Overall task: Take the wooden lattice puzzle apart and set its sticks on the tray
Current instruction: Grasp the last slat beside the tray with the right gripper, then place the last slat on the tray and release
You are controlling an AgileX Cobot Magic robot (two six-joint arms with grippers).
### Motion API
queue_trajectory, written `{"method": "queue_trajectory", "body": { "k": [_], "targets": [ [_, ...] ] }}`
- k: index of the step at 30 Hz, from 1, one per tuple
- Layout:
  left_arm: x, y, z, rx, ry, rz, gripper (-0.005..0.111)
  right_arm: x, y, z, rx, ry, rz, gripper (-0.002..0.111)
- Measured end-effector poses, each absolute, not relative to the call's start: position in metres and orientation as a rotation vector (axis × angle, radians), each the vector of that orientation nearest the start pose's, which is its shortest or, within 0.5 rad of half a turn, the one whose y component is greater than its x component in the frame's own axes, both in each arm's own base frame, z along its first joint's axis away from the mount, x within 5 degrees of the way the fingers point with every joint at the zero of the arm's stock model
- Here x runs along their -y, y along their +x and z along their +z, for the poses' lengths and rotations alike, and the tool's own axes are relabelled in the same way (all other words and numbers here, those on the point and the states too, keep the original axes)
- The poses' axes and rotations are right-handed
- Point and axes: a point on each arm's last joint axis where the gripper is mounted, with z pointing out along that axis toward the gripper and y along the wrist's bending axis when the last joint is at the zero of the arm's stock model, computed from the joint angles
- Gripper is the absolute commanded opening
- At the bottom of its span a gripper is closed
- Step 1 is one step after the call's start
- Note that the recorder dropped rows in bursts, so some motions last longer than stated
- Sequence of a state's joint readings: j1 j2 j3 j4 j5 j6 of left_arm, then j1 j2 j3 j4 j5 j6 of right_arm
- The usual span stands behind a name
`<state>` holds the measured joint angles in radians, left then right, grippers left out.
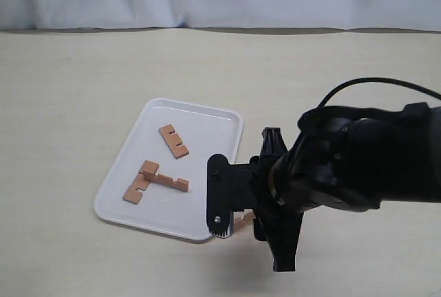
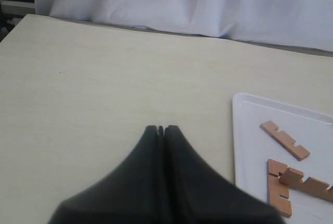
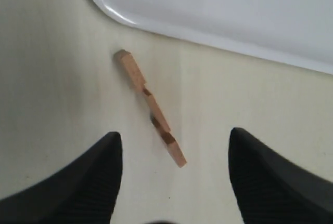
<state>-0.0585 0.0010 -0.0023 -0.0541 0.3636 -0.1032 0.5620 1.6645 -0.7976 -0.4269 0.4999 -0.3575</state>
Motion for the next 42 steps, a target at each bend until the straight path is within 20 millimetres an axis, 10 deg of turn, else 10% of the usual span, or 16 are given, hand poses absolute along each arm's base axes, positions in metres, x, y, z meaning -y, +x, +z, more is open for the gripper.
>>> {"method": "queue_trajectory", "body": {
  "k": [10,17,21,34,42],
  "targets": [
    [0.005,0.053,0.181,-1.847,-0.075,-0.166,0.000,-0.143,0.261,0.118,-2.229,-1.791,-0.342,0.056],
    [0.005,0.053,0.181,-1.847,-0.075,-0.166,0.000,-0.143,0.264,0.114,-2.168,-1.846,-0.376,0.005],
    [0.005,0.053,0.181,-1.847,-0.075,-0.166,0.000,-0.142,0.265,0.112,-2.149,-1.879,-0.397,0.005],
    [0.005,0.053,0.181,-1.847,-0.075,-0.166,0.000,-0.143,0.268,0.189,-2.073,-1.563,-0.403,0.004],
    [0.005,0.053,0.181,-1.847,-0.075,-0.166,0.000,-0.166,0.306,0.202,-2.156,-1.149,-0.278,0.004]
  ]
}}
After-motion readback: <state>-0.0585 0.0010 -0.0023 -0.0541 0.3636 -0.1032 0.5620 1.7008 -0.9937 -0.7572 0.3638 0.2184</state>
